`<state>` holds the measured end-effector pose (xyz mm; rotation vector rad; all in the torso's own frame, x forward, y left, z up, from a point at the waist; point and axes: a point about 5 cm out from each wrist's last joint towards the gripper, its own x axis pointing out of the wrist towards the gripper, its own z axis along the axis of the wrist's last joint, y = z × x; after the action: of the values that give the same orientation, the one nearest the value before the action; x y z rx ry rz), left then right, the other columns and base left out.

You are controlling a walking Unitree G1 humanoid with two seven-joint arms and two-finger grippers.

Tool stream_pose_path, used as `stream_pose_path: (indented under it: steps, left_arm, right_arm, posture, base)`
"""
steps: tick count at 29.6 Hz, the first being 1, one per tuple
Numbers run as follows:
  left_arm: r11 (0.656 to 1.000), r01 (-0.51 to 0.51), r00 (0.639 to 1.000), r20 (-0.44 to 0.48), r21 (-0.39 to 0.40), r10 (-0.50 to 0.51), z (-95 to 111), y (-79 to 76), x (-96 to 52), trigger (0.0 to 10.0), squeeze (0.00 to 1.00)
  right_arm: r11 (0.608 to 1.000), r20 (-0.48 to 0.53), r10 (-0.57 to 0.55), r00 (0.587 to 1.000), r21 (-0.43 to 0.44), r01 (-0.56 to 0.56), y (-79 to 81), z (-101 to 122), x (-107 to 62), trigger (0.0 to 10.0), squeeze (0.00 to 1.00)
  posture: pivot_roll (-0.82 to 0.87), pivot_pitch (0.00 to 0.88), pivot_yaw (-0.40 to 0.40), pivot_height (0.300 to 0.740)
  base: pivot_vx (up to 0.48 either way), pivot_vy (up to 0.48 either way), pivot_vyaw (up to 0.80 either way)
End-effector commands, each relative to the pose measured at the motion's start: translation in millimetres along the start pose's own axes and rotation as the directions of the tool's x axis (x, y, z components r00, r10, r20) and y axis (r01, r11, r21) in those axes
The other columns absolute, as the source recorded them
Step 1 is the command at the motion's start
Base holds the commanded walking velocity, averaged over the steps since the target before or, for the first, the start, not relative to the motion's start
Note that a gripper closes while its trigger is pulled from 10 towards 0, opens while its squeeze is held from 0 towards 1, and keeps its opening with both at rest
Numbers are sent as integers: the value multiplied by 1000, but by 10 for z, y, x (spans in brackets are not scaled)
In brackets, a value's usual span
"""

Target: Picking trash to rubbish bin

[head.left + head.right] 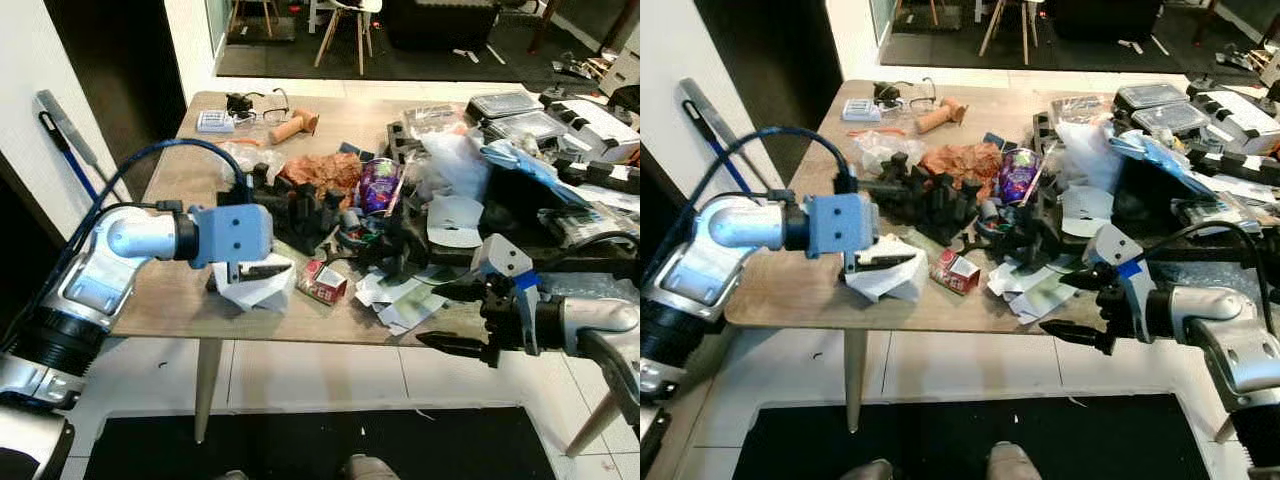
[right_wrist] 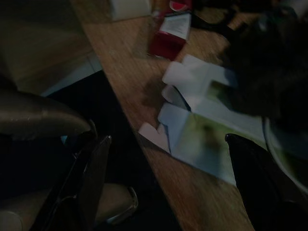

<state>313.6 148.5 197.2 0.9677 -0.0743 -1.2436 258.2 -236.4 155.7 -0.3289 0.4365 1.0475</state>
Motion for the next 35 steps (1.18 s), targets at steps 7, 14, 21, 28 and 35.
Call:
stream_pose_path:
  steps: [7,14,21,28,35]
  left_arm:
    - [998,62,991,-123,13,-60,-119,8,-28,10000,0]
    - [999,35,984,-175,20,-31,-202,85,29,10000,0]
    - [996,66,988,-140,61,-57,-128,67,185,10000,0]
    - [969,210,966,-181,130,-185,-114,22,281,10000,0]
    - [942,283,944,-228,182,-239,-96,43,313,10000,0]
  right_arm:
    - [999,-7,45,999,-20,-45,59,33,-2,10000,0]
    - [996,1,81,997,-37,-81,123,64,64,10000,0]
    - [995,-6,84,996,-51,-84,136,76,83,10000,0]
    - [996,-4,78,997,-54,-78,135,75,86,10000,0]
    - [996,2,64,998,-55,-64,114,85,75,10000,0]
  posture:
    - [-82,0,7,740]
    - [-77,0,11,740]
    - [-82,0,14,740]
    - [-88,0,19,740]
    - [-87,0,21,740]
  base:
    - [0,0,0]
    - [0,0,0]
    - [0,0,0]
    - [0,0,0]
    - [0,0,0]
